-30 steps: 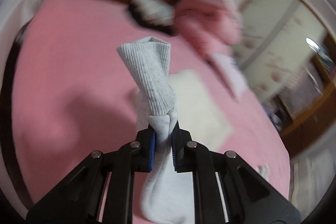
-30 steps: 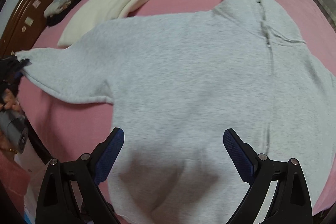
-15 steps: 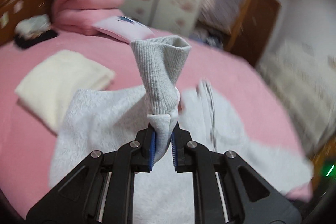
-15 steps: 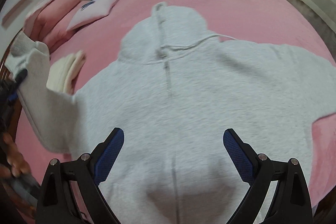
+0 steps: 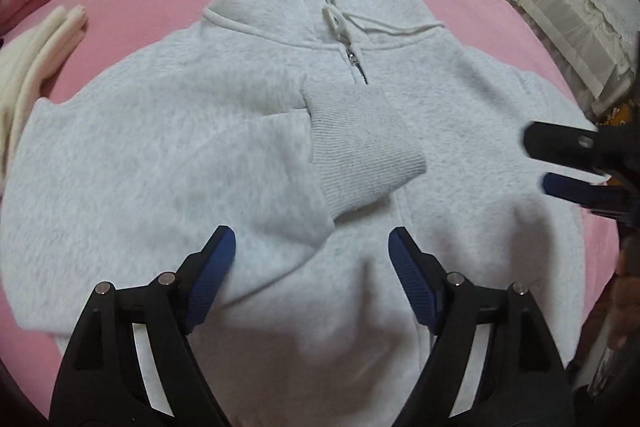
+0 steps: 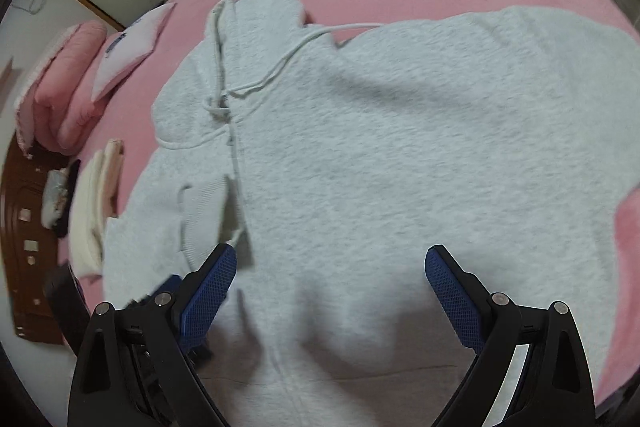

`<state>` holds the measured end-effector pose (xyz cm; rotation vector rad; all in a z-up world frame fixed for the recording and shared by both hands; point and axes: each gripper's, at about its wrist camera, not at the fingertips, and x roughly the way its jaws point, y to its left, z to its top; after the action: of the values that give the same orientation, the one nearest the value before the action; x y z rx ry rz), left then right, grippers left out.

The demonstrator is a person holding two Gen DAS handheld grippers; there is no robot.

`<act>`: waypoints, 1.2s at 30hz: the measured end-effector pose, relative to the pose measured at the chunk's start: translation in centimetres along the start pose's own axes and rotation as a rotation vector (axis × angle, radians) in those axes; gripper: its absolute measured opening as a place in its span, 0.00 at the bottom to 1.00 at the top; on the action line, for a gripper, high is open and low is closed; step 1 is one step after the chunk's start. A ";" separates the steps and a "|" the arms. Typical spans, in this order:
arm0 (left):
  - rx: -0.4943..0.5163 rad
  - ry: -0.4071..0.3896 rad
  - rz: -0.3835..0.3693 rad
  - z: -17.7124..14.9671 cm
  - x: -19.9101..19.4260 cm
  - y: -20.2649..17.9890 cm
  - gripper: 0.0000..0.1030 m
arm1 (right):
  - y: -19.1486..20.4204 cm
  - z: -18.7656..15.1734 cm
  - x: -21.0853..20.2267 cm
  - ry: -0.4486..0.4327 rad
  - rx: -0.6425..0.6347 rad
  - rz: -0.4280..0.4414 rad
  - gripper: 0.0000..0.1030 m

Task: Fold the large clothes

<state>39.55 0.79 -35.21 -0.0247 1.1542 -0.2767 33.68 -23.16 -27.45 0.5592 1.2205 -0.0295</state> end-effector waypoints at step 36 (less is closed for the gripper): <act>-0.442 0.114 0.352 -2.1 0.6 12.4 0.39 | 6.4 3.4 0.2 -0.032 0.041 -0.002 0.07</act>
<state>40.42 12.87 -38.59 -0.1945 1.2910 0.2953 38.71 -18.97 -24.32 0.5912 1.1911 -0.0645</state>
